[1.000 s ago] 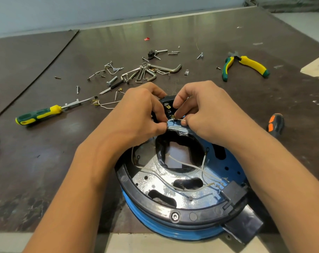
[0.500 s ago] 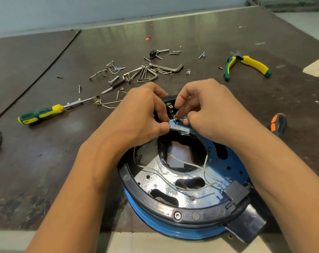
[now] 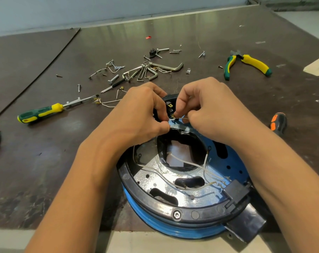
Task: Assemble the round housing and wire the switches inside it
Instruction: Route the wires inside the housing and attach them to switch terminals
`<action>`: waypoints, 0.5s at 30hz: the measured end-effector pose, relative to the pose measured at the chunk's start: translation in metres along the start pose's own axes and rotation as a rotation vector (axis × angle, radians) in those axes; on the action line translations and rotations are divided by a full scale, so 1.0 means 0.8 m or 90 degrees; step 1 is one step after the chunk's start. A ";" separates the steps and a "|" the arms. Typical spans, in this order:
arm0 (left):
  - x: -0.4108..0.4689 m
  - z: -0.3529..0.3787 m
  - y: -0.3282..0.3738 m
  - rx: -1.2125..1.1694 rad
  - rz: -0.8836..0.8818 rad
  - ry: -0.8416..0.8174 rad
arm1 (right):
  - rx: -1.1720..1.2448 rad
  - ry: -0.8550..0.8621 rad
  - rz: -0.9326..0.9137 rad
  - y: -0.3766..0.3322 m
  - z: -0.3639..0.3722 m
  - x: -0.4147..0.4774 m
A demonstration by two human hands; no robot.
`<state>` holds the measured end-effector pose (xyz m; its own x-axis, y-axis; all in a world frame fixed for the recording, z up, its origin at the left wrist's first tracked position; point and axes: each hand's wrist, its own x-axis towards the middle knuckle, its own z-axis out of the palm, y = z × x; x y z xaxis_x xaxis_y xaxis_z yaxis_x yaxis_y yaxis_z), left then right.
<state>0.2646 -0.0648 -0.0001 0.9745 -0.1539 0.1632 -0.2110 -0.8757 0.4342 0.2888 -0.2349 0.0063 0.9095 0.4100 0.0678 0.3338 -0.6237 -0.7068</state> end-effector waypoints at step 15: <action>-0.001 -0.003 0.005 0.020 -0.005 -0.021 | 0.012 0.001 0.004 0.005 0.005 0.004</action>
<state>0.2627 -0.0673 0.0040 0.9782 -0.1613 0.1306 -0.2013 -0.8909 0.4072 0.2924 -0.2331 0.0007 0.9120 0.4051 0.0645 0.3234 -0.6133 -0.7206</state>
